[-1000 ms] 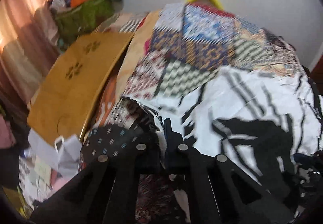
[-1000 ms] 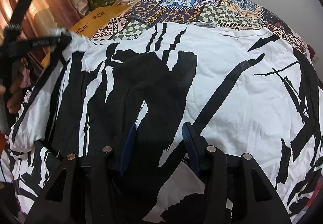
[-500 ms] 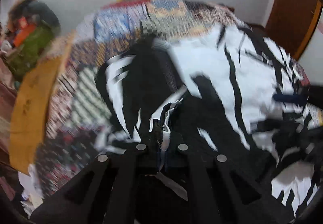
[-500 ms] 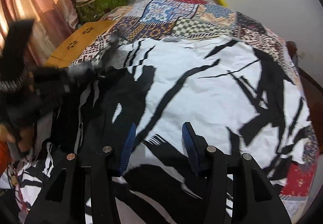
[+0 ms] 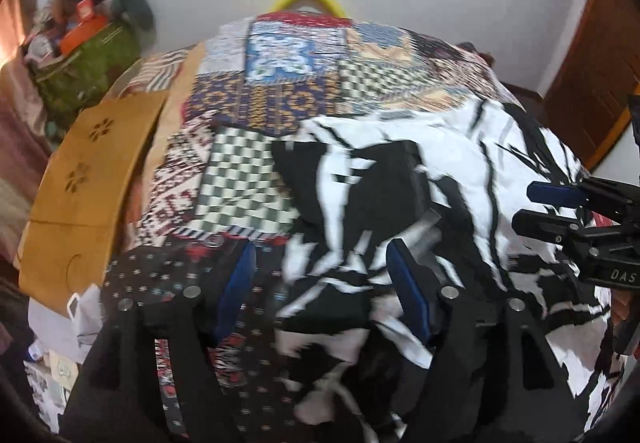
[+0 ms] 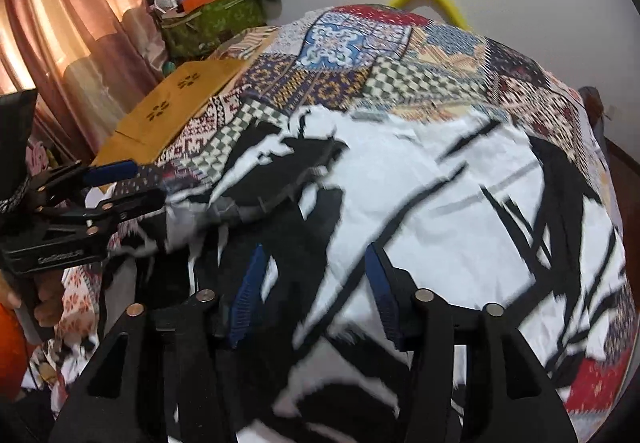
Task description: Fold small clothes
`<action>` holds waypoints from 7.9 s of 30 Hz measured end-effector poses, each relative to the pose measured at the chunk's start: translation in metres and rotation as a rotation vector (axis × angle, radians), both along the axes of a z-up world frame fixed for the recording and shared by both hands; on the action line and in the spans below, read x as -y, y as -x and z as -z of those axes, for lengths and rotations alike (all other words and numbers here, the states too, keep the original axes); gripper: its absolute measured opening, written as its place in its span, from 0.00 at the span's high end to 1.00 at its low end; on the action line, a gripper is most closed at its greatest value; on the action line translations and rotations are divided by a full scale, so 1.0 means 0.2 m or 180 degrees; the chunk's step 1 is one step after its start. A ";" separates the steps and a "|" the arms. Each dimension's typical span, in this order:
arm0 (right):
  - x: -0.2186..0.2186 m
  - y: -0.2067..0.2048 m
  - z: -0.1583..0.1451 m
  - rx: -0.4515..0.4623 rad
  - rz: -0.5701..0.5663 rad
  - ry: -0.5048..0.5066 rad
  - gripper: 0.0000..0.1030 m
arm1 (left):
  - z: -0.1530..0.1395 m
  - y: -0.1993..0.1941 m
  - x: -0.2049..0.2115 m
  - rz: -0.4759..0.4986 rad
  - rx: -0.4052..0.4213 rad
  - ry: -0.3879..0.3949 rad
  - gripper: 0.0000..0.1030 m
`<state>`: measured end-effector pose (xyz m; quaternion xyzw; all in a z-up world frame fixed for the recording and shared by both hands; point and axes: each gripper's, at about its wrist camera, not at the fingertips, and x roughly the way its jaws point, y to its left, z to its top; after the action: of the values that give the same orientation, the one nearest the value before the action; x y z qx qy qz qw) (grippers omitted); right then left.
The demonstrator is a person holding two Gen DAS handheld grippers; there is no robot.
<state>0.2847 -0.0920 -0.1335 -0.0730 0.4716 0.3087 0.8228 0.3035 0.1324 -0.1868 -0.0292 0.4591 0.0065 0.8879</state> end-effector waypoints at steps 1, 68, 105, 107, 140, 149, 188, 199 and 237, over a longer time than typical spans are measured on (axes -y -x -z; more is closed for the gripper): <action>-0.03 -0.03 0.00 -0.0002 -0.0015 0.0012 0.50 | 0.01 -0.01 -0.03 -0.0048 -0.0021 0.0012 0.35; 0.09 0.51 0.09 0.0017 -0.0454 0.0490 0.41 | 0.09 0.80 -0.25 -0.0493 -0.0466 0.0086 0.18; 0.45 0.57 0.22 -0.0408 -0.0137 -0.0046 0.39 | 0.34 0.83 -0.22 -0.0571 -0.1076 -0.0321 0.78; 0.47 0.56 0.20 -0.0412 -0.0125 -0.0067 0.38 | 0.26 0.80 -0.19 -0.0493 -0.0949 -0.0375 0.69; 1.36 -0.28 0.16 0.0028 0.1628 -0.0298 0.51 | 0.24 -0.44 0.64 0.0337 -0.0432 -0.0154 0.23; 1.29 -0.35 0.22 0.0224 0.1519 -0.0038 0.91 | 0.30 -0.48 0.67 0.0338 -0.0432 -0.0033 0.23; 0.68 -0.28 0.01 0.0073 0.0350 -0.0263 0.86 | 0.01 -0.39 0.61 0.0350 -0.0145 -0.0072 0.22; 0.80 -0.28 0.19 -0.0042 0.0414 0.0001 0.71 | 0.16 -0.64 1.01 0.0670 -0.0355 0.0019 0.19; 1.11 0.62 -0.14 0.0109 0.0775 -0.0121 0.47 | -0.13 0.41 0.27 -0.0005 0.0016 -0.0517 0.08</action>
<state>0.1605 -0.3149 -0.1052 -0.0048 0.4569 0.2141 0.8634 0.2210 0.0780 -0.1618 0.0425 0.4548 0.0443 0.8885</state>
